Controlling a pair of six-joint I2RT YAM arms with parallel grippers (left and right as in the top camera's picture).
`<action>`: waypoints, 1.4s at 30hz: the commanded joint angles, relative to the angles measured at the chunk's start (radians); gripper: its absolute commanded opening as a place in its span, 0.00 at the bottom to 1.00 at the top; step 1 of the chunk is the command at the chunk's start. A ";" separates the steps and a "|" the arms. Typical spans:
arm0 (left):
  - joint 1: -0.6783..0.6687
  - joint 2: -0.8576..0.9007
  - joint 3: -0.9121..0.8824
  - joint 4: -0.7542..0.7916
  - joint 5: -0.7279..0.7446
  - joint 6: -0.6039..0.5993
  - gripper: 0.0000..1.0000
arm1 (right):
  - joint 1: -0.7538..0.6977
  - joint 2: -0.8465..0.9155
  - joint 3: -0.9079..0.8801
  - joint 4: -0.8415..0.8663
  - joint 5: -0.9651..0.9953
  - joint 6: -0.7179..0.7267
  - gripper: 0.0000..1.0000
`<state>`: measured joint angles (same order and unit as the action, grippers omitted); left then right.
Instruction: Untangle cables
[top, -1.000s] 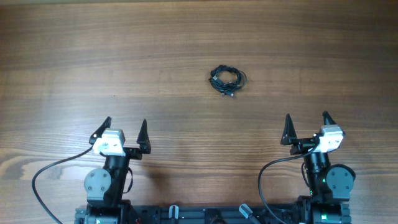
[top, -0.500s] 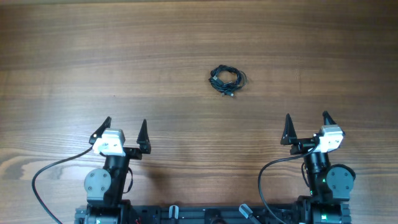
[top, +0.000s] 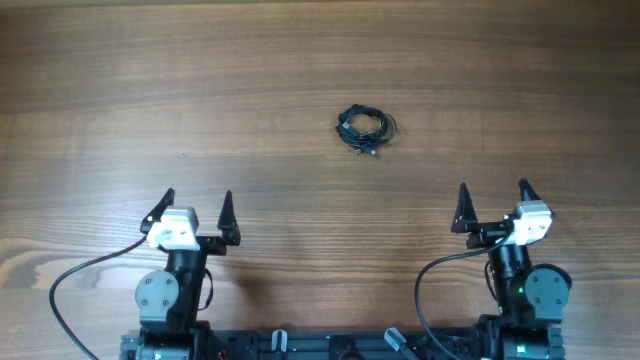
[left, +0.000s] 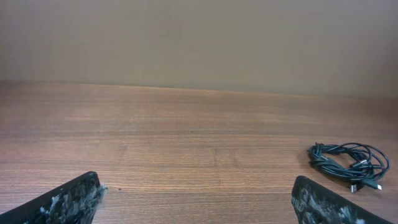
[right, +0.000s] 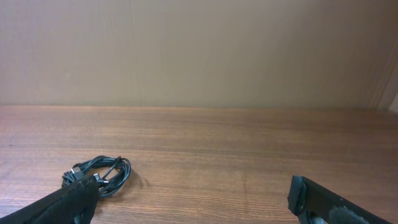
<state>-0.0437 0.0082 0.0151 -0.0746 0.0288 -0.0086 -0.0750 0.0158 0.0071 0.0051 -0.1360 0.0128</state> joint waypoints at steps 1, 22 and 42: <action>0.002 0.002 -0.009 0.005 0.057 -0.044 1.00 | -0.004 0.004 -0.002 0.003 0.009 -0.011 1.00; 0.002 0.624 0.573 -0.296 0.165 -0.257 1.00 | -0.004 0.005 -0.002 0.003 0.009 -0.011 1.00; 0.002 1.008 0.726 -0.432 0.296 -0.366 1.00 | -0.004 0.005 -0.002 0.003 0.009 -0.011 1.00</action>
<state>-0.0437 1.0145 0.7246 -0.5087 0.3126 -0.3618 -0.0750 0.0223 0.0067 0.0048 -0.1360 0.0128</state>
